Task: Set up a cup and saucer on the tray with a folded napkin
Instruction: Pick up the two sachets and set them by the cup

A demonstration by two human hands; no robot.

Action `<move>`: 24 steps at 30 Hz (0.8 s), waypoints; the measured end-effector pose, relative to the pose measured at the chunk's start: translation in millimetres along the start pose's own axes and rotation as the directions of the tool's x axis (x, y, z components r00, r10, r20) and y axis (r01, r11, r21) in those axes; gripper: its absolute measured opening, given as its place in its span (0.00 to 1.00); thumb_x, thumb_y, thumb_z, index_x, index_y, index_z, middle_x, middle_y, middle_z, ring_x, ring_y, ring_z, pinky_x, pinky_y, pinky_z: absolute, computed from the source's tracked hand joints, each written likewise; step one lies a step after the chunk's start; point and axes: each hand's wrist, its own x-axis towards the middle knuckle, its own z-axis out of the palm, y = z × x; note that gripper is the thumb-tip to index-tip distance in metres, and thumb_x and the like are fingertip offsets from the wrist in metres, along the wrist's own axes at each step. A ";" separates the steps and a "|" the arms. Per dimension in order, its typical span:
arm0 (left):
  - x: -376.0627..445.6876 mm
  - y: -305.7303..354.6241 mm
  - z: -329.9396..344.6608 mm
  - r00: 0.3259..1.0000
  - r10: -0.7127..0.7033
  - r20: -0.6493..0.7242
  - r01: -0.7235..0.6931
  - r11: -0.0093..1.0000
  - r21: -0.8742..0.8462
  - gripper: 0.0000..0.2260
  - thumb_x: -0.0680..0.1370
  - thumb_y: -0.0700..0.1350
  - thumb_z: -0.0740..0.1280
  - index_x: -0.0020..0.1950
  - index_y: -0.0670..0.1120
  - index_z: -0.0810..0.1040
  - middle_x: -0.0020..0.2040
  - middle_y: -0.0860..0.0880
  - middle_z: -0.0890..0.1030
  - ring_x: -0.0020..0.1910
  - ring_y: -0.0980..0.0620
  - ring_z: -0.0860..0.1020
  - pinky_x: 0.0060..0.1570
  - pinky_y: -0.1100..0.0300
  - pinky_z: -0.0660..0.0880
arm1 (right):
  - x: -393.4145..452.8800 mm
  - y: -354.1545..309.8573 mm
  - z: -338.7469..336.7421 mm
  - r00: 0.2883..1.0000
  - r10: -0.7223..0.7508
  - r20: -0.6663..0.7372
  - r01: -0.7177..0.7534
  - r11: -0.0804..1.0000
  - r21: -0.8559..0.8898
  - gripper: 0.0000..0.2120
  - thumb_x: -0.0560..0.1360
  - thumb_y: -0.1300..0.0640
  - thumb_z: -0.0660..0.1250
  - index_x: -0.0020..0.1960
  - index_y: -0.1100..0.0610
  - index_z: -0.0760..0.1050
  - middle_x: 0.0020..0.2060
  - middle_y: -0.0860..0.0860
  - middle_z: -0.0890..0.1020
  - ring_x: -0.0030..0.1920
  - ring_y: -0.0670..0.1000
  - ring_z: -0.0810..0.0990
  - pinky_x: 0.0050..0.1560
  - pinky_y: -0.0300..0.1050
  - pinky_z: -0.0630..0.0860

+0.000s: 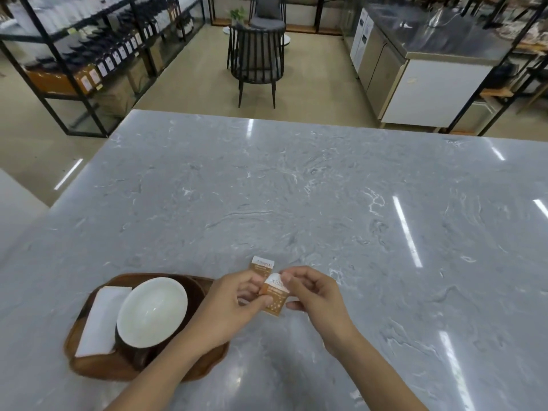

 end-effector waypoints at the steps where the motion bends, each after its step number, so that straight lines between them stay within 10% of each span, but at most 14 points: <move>1: -2.6 0.2 -2.4 1.000 0.005 -0.013 -0.005 1.000 0.000 0.09 0.73 0.42 0.77 0.47 0.55 0.83 0.44 0.56 0.87 0.42 0.58 0.85 0.44 0.72 0.77 | 2.9 0.2 0.5 1.000 0.006 0.008 -0.006 1.000 -0.005 0.06 0.80 0.52 0.69 0.50 0.52 0.85 0.45 0.52 0.88 0.46 0.49 0.87 0.40 0.37 0.81; 6: -3.7 2.6 -24.8 0.985 0.012 -0.169 -0.007 1.000 0.027 0.10 0.74 0.39 0.76 0.49 0.54 0.83 0.44 0.59 0.87 0.42 0.58 0.85 0.45 0.66 0.80 | 40.3 12.2 3.4 0.996 -0.024 -0.082 0.003 0.967 -0.253 0.07 0.80 0.54 0.68 0.56 0.47 0.81 0.47 0.52 0.85 0.42 0.48 0.85 0.40 0.42 0.82; 14: -1.9 -7.2 -58.7 0.968 -0.027 -0.250 0.031 0.999 0.012 0.09 0.75 0.45 0.74 0.51 0.59 0.83 0.48 0.60 0.87 0.48 0.58 0.85 0.50 0.59 0.80 | 78.4 37.3 25.9 0.997 -0.028 -0.077 -0.052 0.512 -0.857 0.30 0.66 0.34 0.73 0.65 0.43 0.73 0.60 0.46 0.71 0.52 0.50 0.82 0.51 0.48 0.80; 24: -2.7 -14.0 -54.1 0.974 -0.039 -0.225 0.037 0.999 -0.012 0.07 0.76 0.46 0.74 0.51 0.57 0.83 0.48 0.59 0.87 0.49 0.57 0.85 0.52 0.57 0.81 | 73.7 39.0 36.7 0.993 -0.106 -0.057 0.022 0.627 -0.779 0.19 0.67 0.53 0.77 0.49 0.47 0.70 0.49 0.48 0.75 0.46 0.48 0.76 0.43 0.39 0.71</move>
